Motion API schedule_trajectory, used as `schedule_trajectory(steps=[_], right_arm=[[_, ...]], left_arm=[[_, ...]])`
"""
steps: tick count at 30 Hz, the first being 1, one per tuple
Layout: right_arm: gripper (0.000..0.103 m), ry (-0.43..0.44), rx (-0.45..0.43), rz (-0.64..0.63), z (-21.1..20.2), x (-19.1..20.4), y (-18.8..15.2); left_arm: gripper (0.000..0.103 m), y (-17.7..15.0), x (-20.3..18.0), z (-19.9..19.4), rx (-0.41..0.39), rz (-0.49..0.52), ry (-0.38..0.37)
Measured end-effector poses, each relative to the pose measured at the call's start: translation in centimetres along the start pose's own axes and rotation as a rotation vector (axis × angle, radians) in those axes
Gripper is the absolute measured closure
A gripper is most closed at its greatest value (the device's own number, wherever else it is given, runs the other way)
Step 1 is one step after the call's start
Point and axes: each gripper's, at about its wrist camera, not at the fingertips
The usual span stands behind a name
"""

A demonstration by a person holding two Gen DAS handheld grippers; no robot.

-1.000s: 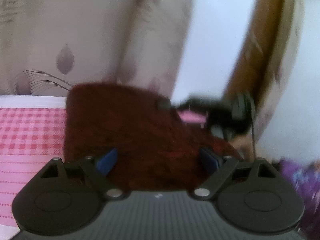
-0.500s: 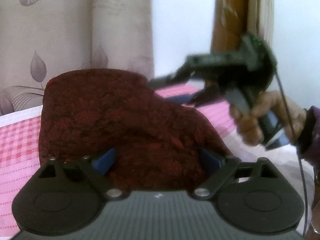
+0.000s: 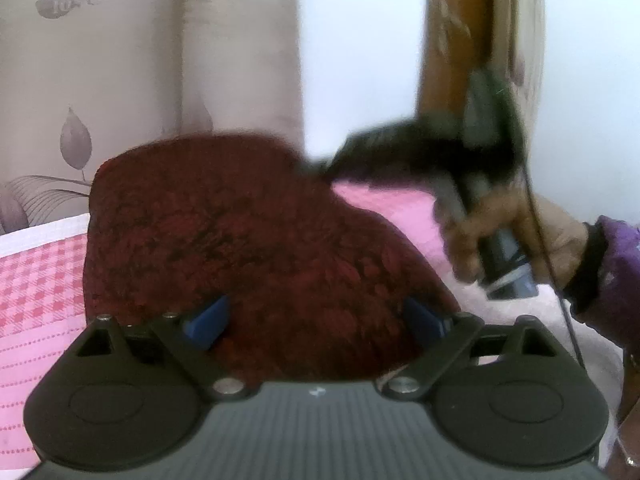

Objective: Fold small clothes

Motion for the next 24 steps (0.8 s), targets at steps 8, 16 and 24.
schedule_trajectory(steps=[8, 16, 24], right_arm=[[0.08, 0.037, 0.015, 0.2, 1.0, -3.3, -1.9], [0.03, 0.042, 0.063, 0.043, -5.2, 2.6, -2.3], [0.085, -0.023, 0.08, -0.063, -6.3, 4.2, -4.2]], left_arm=[[0.001, -0.1, 0.0, 0.3, 0.013, -0.006, -0.006], [0.0, -0.6, 0.0, 0.3, -0.007, -0.012, -0.004], [0.0, -0.4, 0.9, -3.3, -0.117, -0.099, -0.013]])
Point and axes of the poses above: each gripper's, at about its wrist camera, not at the fingertips, and z roughly the way its jaws point, x to its left, y to its top, and after that the axes turned 5 degrees about -z, right-handed
